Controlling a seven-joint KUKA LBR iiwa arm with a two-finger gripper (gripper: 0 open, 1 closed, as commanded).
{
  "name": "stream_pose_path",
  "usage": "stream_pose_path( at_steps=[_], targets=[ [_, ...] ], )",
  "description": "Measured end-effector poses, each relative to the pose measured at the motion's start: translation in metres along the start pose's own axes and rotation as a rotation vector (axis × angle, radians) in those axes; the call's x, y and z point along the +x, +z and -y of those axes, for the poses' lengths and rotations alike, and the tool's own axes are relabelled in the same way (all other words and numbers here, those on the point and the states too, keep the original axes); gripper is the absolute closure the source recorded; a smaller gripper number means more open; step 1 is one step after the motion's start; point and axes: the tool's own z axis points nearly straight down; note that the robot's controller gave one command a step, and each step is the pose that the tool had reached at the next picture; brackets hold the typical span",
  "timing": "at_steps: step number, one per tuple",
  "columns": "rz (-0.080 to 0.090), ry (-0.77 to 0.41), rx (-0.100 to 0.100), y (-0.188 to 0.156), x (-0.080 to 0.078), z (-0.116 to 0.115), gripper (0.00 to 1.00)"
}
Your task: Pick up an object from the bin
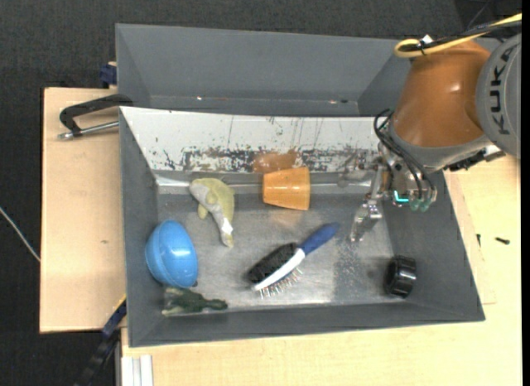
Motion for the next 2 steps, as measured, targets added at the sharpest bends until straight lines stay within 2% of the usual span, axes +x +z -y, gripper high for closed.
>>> stream_pose_path(
  at_steps=[1, 2],
  targets=[
    [0.017, -0.487, 0.003, 0.0964, 0.0475, -0.0186, 0.0],
    [0.014, -0.488, 0.004, 0.096, 0.0479, -0.0182, 1.0]
  ],
)
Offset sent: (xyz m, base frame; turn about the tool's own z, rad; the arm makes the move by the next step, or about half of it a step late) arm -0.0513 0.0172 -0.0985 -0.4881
